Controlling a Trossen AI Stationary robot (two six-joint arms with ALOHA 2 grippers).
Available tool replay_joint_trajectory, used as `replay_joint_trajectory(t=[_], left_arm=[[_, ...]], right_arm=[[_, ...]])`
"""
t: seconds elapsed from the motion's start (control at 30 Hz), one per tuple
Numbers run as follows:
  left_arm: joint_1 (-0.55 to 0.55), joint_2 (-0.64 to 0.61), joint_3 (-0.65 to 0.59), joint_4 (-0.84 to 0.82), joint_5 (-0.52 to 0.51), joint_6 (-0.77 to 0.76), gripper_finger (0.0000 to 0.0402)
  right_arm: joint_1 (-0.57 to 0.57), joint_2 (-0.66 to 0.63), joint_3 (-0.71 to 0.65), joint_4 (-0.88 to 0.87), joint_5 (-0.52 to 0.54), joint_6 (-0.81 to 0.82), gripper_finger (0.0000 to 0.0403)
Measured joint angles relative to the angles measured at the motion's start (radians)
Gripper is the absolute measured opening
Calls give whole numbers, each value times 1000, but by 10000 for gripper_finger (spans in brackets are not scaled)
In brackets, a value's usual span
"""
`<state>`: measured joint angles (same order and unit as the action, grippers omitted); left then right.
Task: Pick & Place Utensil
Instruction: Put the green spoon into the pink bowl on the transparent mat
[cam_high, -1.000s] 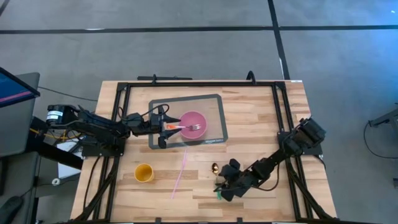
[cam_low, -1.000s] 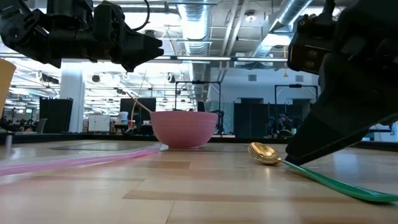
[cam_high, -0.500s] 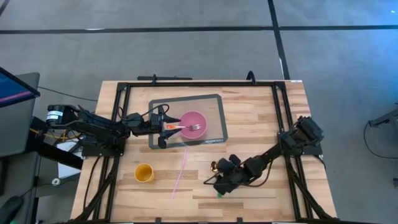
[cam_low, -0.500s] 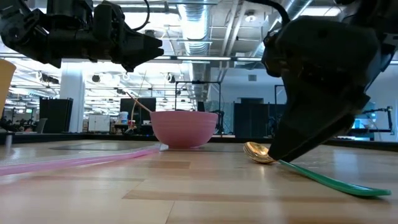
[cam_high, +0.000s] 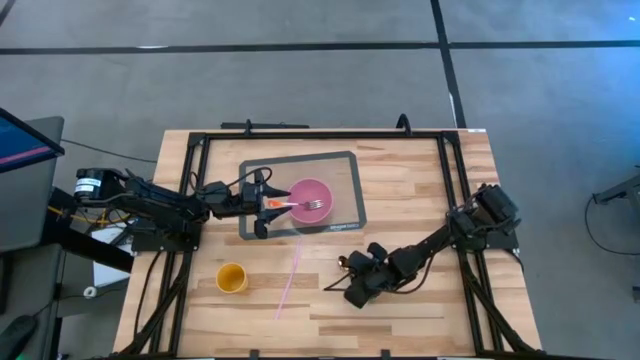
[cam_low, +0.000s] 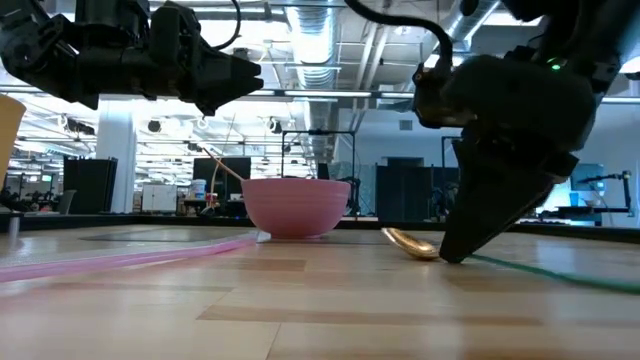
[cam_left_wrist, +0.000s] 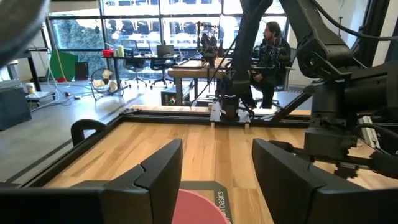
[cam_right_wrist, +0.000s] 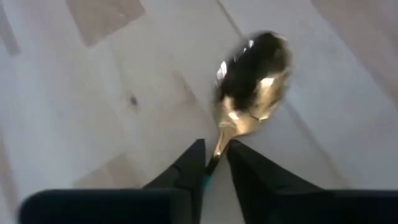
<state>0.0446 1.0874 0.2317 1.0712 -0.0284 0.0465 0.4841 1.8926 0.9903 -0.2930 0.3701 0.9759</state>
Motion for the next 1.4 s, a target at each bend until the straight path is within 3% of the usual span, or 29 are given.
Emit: replay_joint_trajectory(t=[0.17, 0.4, 0.57, 0.7, 1.17, 1.4], left_arm=[[0, 0, 0, 1, 0, 0, 195], [0, 0, 0, 1, 0, 0, 195], [0, 0, 0, 1, 0, 0, 195], [0, 0, 0, 1, 0, 0, 195], [0, 0, 0, -11, 0, 0, 195], [0, 0, -1, -53, -1, 0, 195]], right_arm=[[-36, -15, -3, -20, -29, -104, 10], [-72, -15, -2, -23, -48, -156, 25], [-81, -23, 7, -25, -63, -170, 6], [-86, -31, 48, -101, -56, -219, 13], [-250, -35, 359, -478, -64, -506, 5], [-371, -38, 496, -473, -122, -650, 3]])
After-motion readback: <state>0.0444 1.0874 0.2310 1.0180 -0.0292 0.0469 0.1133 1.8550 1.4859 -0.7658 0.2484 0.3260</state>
